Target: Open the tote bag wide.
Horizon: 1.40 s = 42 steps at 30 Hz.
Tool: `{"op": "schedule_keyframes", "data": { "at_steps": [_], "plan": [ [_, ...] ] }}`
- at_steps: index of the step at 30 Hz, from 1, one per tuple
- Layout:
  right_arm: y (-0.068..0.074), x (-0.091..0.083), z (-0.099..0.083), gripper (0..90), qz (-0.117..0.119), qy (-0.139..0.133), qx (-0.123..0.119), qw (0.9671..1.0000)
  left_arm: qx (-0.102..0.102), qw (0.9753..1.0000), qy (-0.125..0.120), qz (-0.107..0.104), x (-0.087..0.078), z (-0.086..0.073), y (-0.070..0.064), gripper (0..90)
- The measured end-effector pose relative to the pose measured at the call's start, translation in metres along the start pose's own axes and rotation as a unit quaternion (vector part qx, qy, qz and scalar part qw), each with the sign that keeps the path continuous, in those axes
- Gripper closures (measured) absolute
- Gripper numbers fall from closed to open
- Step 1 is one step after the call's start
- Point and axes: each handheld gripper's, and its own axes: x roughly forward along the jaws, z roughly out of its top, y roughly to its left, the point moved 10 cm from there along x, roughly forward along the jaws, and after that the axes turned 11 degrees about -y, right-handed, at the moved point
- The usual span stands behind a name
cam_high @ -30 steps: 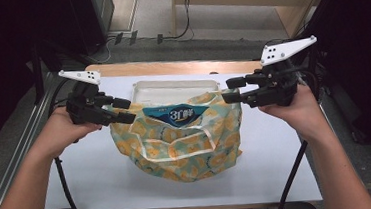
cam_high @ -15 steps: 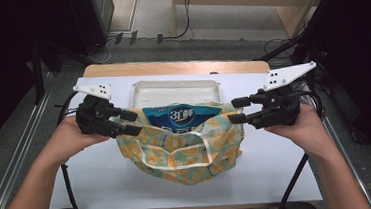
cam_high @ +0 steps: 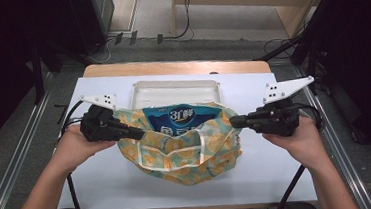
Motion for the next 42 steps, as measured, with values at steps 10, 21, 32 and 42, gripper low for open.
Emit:
{"op": "schedule_keyframes", "data": {
  "at_steps": [10,21,32,42],
  "plan": [
    [-0.001,0.005,-0.025,90.0,-0.002,-0.005,0.007,1.0000,-0.014,0.9998,-0.016,0.001,0.009,-0.021,0.000,89.7],
    [0.006,-0.011,-0.031,90.0,-0.006,-0.021,0.009,0.9997,-0.011,0.9993,-0.031,-0.016,0.013,-0.016,-0.016,89.7],
    [0.013,-0.030,-0.033,90.0,-0.018,-0.026,0.000,0.9995,-0.004,0.9988,-0.031,-0.037,0.014,-0.014,-0.031,89.5],
    [0.017,-0.020,-0.055,90.0,-0.022,-0.018,0.016,0.9995,-0.021,0.9986,-0.029,-0.039,0.025,-0.031,-0.025,88.7]
  ]
}}
